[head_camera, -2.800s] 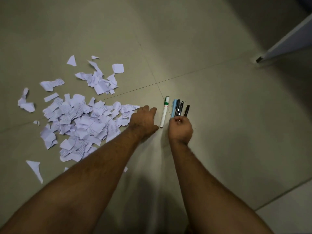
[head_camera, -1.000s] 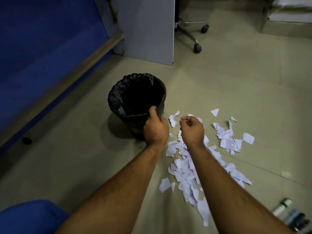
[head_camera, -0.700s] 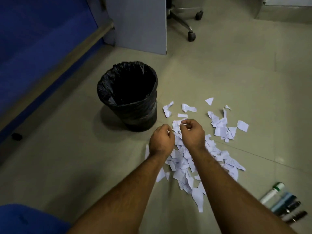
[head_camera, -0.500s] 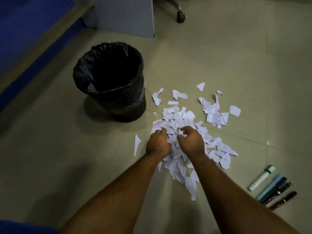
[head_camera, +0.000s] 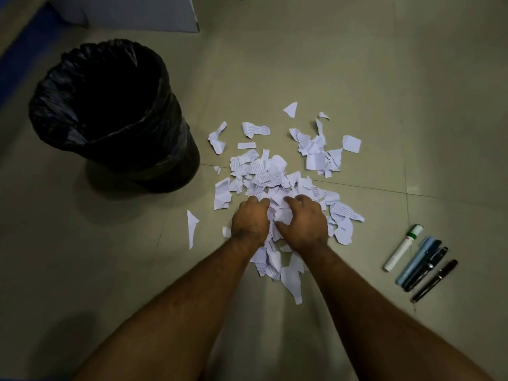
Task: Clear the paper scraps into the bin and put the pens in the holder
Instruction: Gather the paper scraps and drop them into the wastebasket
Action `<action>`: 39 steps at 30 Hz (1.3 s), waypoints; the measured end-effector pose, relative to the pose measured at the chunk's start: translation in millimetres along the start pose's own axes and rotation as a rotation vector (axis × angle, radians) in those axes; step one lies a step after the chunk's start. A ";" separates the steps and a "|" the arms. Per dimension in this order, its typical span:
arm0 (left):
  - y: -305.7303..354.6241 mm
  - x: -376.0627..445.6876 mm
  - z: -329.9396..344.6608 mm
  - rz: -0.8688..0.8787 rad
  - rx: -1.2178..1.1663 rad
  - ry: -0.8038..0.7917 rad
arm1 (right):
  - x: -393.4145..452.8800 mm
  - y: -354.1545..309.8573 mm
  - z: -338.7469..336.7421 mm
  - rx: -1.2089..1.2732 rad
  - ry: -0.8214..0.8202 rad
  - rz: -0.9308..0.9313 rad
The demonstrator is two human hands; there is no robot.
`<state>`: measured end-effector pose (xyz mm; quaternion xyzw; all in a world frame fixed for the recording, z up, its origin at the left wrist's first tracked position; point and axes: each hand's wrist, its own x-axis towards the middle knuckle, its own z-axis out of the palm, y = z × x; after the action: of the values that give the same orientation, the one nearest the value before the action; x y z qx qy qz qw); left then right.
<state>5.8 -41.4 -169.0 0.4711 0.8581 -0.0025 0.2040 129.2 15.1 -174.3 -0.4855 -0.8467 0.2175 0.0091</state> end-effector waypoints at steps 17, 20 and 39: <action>5.2 -8.1 -46.9 -0.102 -0.390 0.203 | -0.7 -19.7 -23.4 0.531 0.153 0.320; 5.6 -5.0 -78.5 -0.086 -0.408 0.241 | 5.6 -35.2 -44.0 0.677 0.230 0.419; -131.9 7.0 -324.2 -0.261 -0.512 0.694 | 80.0 -306.2 -163.6 0.960 0.228 0.062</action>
<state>-217.0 -45.3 100.9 0.2665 0.9010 0.3422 0.0122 -126.6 7.1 73.6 -0.4722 -0.6297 0.5287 0.3178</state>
